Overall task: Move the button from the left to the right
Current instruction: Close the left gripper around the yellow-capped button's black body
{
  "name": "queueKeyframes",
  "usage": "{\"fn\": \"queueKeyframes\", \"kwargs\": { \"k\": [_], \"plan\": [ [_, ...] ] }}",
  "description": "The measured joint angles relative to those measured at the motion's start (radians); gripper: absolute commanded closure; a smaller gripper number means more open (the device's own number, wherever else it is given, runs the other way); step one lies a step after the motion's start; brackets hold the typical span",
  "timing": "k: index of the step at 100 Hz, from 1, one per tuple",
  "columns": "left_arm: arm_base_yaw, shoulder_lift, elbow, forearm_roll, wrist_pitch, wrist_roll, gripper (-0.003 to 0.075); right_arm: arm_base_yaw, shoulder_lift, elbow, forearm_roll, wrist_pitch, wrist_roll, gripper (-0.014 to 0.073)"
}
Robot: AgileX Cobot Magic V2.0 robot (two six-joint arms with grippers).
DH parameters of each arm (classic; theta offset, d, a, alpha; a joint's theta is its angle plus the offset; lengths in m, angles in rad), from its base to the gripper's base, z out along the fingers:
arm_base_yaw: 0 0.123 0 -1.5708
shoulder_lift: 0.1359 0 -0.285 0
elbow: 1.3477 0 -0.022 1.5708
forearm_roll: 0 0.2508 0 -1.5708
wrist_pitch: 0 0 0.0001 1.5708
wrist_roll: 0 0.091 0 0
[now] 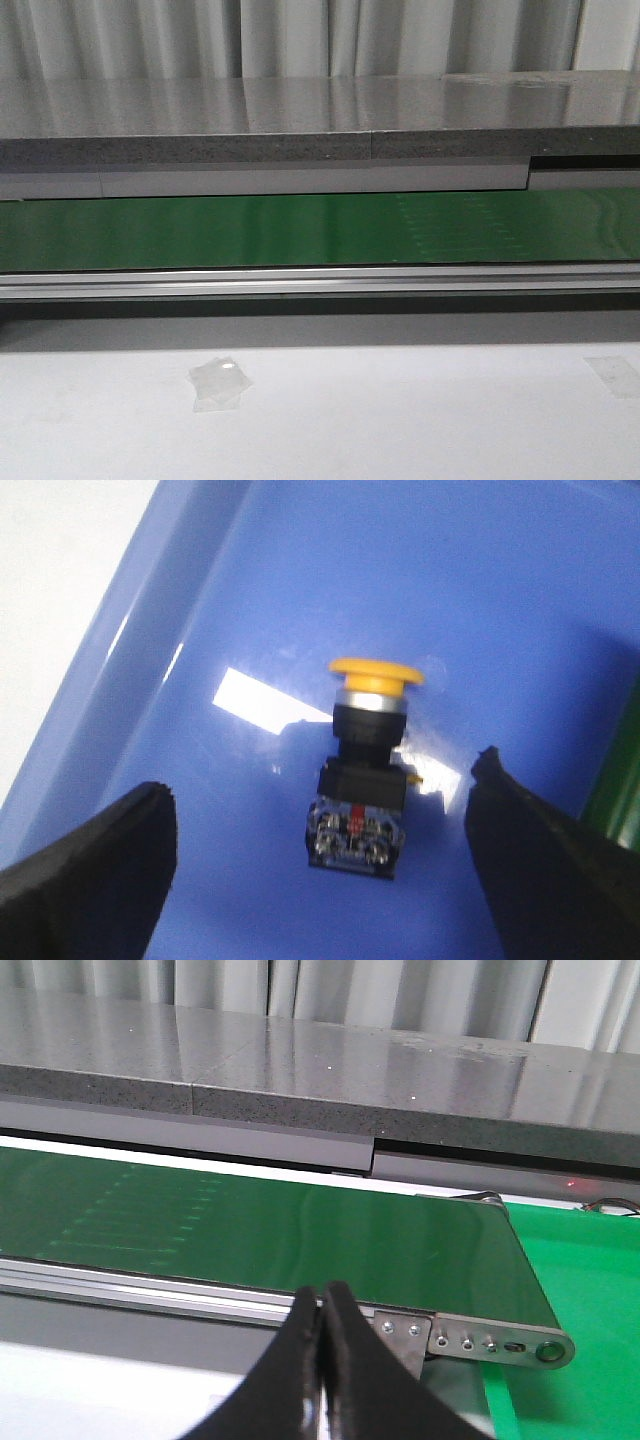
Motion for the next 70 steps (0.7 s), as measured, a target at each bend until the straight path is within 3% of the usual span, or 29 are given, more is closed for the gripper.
{"fn": "queueKeyframes", "kwargs": {
  "k": [32,70],
  "plan": [
    [0.0,0.155,-0.173,-0.004,0.052,0.006,0.0155,0.0,0.0,0.0,0.0,0.0,0.0,0.0659],
    [-0.016,0.283,-0.195,-0.014,0.067,0.027,0.0155,0.0,0.0,0.0,0.0,0.0,0.0,0.0659]
  ]
}}
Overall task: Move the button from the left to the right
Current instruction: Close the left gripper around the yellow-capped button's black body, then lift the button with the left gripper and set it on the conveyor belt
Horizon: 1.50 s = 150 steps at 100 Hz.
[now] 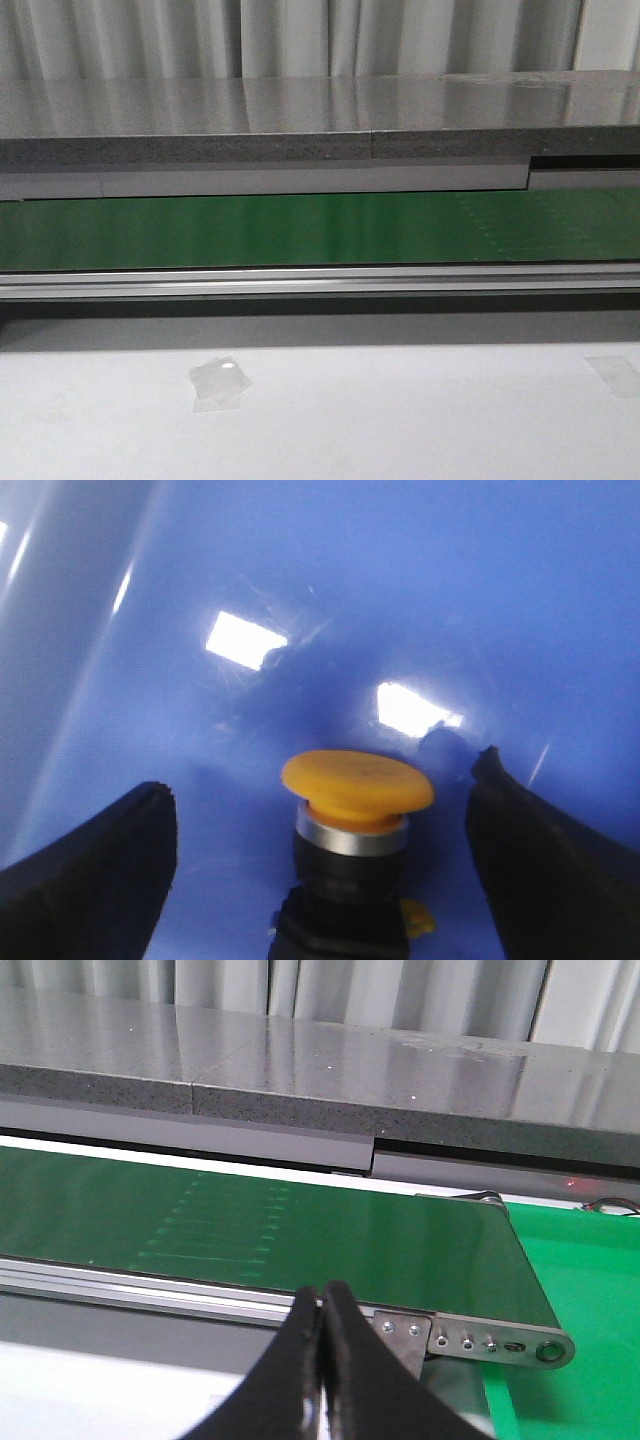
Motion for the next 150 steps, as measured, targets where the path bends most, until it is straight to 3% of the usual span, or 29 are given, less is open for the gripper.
{"fn": "queueKeyframes", "kwargs": {
  "k": [11,18,42,56,98,117,150],
  "plan": [
    [0.0,0.015,0.0,0.0,0.003,0.0,0.0158,0.0,0.0,0.0,0.0,0.0,0.0,0.0659],
    [0.0,0.018,0.0,0.0,0.003,0.0,0.0204,0.0,0.0,0.0,0.0,0.0,0.0,0.0659],
    [0.0,0.022,0.0,-0.001,0.005,0.0,0.0588,0.0,0.0,0.0,0.0,0.0,0.0,0.0659],
    [0.0,0.022,0.0,-0.001,0.006,0.0,0.0741,0.0,0.0,0.0,0.0,0.0,0.0,0.0659],
    [0.0,-0.097,0.0,-0.001,0.063,0.031,0.074,0.0,0.0,0.0,0.0,0.0,0.0,0.0659],
    [-0.004,-0.177,0.0,-0.069,0.108,0.081,0.074,0.0,0.0,0.0,0.0,0.0,0.0,0.0659],
    [-0.133,-0.193,0.0,-0.101,0.147,0.122,0.074,0.0,0.0,0.0,0.0,0.0,0.0,0.0659]
  ]
}}
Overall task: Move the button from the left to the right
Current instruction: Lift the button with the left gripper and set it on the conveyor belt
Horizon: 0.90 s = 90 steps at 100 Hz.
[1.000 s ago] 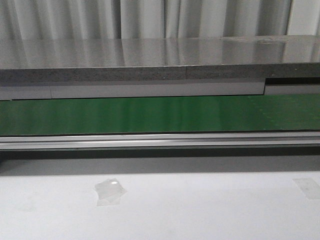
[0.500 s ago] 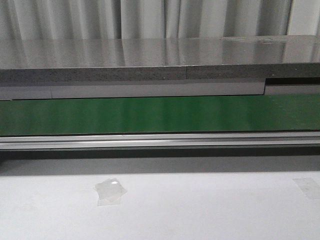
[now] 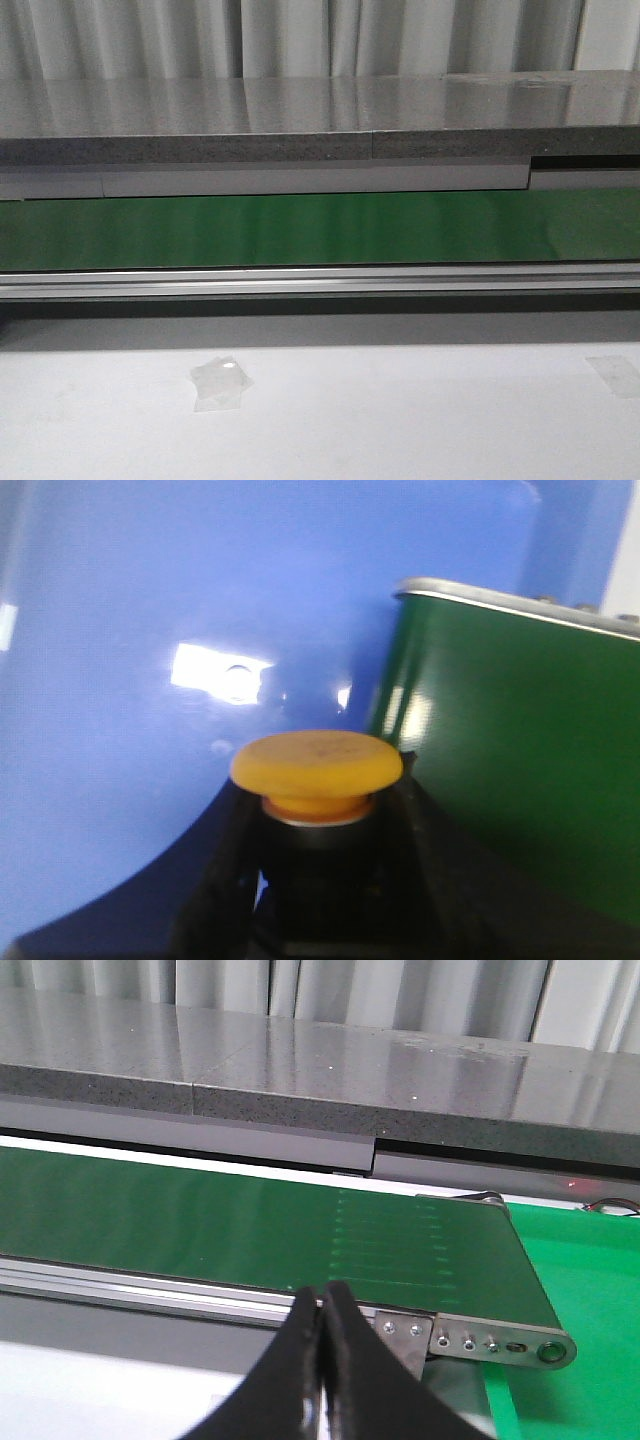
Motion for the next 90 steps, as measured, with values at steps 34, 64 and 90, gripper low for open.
{"fn": "queueKeyframes", "kwargs": {
  "k": [34,64,90],
  "plan": [
    [-0.084,0.0,0.0,0.012,0.002,0.003,0.074,0.0,0.0,0.0,0.0,0.0,0.0,0.0659],
    [-0.084,0.0,0.0,0.012,0.05,0.007,0.0739,0.0,0.0,0.0,0.0,0.0,0.0,0.0659],
    [-0.084,0.0,0.0,0.012,0.056,0.008,0.058,0.0,0.0,0.0,0.0,0.0,0.0,0.0659]
  ]
}}
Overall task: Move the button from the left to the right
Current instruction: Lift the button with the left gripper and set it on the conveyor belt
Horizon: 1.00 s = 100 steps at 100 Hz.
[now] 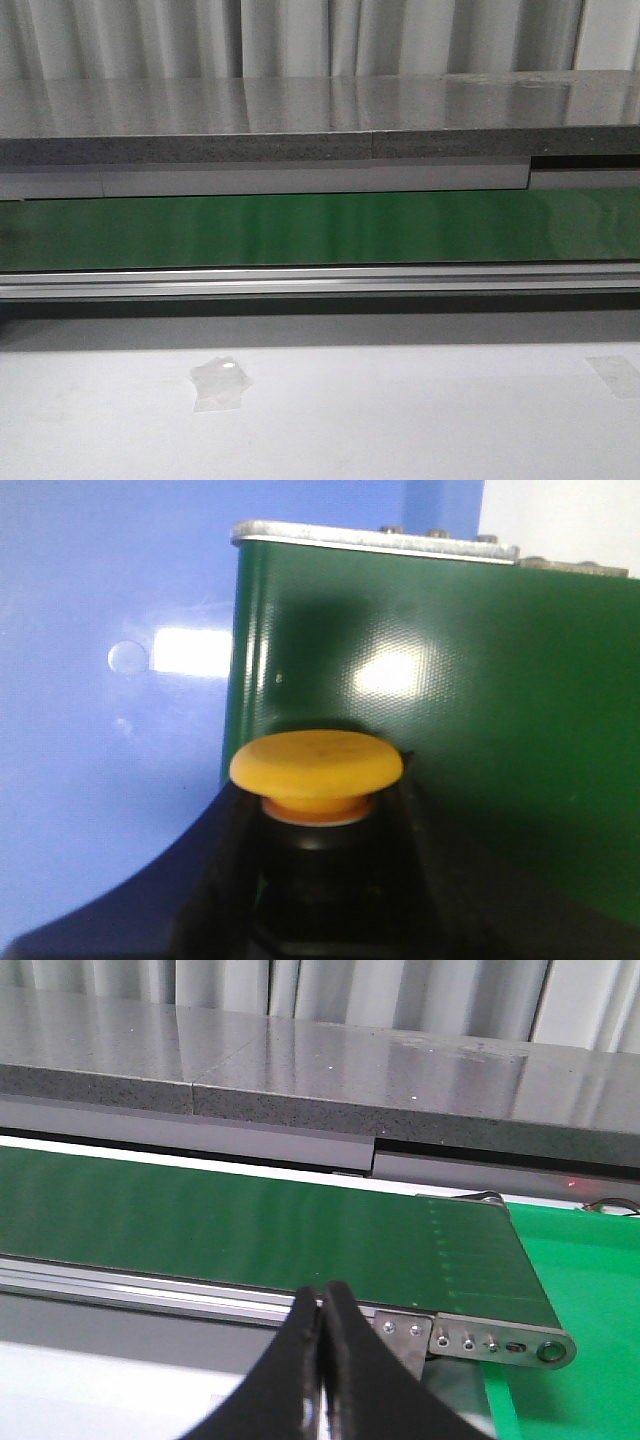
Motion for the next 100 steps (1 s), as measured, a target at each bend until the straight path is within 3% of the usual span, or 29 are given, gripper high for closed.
{"fn": "queueKeyframes", "kwargs": {
  "k": [19,31,68,100],
  "plan": [
    [0.0,0.0,0.0,0.005,0.013,0.002,0.025,0.0,0.0,0.0,0.0,0.0,0.0,0.0659],
    [0.0,0.0,0.0,0.005,0.015,0.002,0.0114,0.0,0.0,0.0,0.0,0.0,0.0,0.0659],
    [0.0,-0.146,0.045,0.005,-0.006,0.002,0.0099,0.0,0.0,0.0,0.0,0.0,0.0,0.0659],
    [0.0,-0.655,0.418,-0.029,-0.36,0.002,0.0099,0.0,0.0,0.0,0.0,0.0,0.0,0.0659]
  ]
}}
